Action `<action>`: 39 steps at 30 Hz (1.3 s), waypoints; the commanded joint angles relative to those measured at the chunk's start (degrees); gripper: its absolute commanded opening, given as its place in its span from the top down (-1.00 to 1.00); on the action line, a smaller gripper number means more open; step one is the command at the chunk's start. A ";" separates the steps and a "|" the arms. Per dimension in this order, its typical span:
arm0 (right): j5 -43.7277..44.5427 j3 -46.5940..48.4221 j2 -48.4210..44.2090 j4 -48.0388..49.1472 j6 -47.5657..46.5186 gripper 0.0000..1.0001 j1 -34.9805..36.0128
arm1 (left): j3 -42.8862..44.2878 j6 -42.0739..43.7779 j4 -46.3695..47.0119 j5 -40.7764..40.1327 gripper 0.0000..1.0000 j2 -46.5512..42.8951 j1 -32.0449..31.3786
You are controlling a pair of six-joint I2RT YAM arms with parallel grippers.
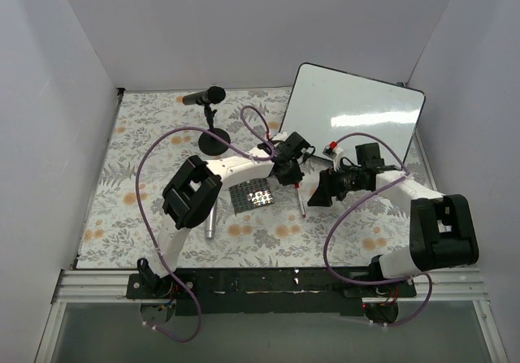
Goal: Write a sentence on the whiteboard
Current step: Pick up the whiteboard marker from the center of the board, then pass from the left arm to the right
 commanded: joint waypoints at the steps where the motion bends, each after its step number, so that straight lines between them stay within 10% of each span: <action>1: 5.60 0.05 4.86 9.12 10.21 -0.71 2.12 | -2.82 -2.33 3.96 2.94 0.80 -6.43 0.88; 21: -1.60 6.73 18.76 6.57 13.56 -0.08 4.93 | -8.01 -6.73 10.38 4.09 0.80 -9.33 1.68; 30: -1.52 9.62 20.35 2.62 11.19 0.97 5.11 | -11.35 -6.73 12.66 3.82 0.74 -12.66 1.85; 37: -2.74 15.67 15.34 -15.10 -11.79 0.97 4.67 | -25.65 5.45 25.11 8.65 -0.83 -30.93 3.61; 39: -3.45 17.35 14.81 -23.63 -22.70 0.97 4.67 | -33.13 9.34 30.05 16.55 -0.96 -36.81 5.53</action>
